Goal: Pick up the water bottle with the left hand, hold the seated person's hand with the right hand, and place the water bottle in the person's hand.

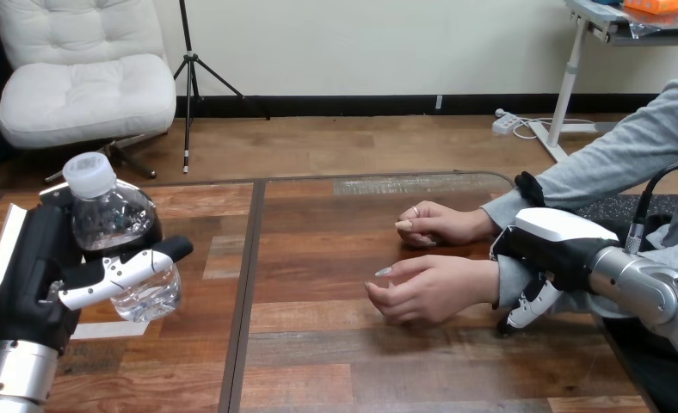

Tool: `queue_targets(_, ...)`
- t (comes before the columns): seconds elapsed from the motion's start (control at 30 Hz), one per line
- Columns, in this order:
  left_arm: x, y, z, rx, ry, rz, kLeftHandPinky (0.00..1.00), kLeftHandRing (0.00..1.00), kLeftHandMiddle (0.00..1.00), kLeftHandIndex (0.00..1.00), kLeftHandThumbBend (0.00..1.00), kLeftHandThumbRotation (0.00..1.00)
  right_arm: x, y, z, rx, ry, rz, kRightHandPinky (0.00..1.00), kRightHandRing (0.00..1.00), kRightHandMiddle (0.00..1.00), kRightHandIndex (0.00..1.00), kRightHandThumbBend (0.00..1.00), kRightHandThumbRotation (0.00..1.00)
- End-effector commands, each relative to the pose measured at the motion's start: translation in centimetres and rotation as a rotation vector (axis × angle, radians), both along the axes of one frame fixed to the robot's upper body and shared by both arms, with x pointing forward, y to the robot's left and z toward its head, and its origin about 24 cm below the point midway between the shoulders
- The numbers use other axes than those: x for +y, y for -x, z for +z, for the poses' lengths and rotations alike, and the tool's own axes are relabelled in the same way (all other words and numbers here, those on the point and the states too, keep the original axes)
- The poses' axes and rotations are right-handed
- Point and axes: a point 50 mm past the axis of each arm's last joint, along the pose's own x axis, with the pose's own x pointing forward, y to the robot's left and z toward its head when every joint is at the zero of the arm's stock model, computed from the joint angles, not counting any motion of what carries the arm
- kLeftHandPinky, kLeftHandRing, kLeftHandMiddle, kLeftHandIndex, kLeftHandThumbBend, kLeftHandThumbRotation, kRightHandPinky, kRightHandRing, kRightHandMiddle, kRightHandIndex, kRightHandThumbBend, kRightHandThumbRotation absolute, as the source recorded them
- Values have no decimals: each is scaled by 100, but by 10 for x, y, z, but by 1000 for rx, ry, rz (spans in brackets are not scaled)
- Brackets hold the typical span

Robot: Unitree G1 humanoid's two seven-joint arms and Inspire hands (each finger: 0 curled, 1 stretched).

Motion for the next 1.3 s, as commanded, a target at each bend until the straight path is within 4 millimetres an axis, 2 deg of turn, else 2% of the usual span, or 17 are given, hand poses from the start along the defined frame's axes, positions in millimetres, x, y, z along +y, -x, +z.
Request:
queue_targets(0.0,-5,-8,27,-127,-9,-18,27,33,38,39,65,0,7,-12,21,-99,-61,12,29,34,40,42,76,0)
queue_targets(0.53,-5,-7,26,-131,-19,-18,26,33,37,39,65,0,7,-13,23,-112,-73,-3,30,35,41,43,77,0)
queue_targets(1.27,-4,-7,25,-123,-15,-12,27,33,38,39,65,0,6,-13,23,-116,-44,-1,38,42,47,50,71,0)
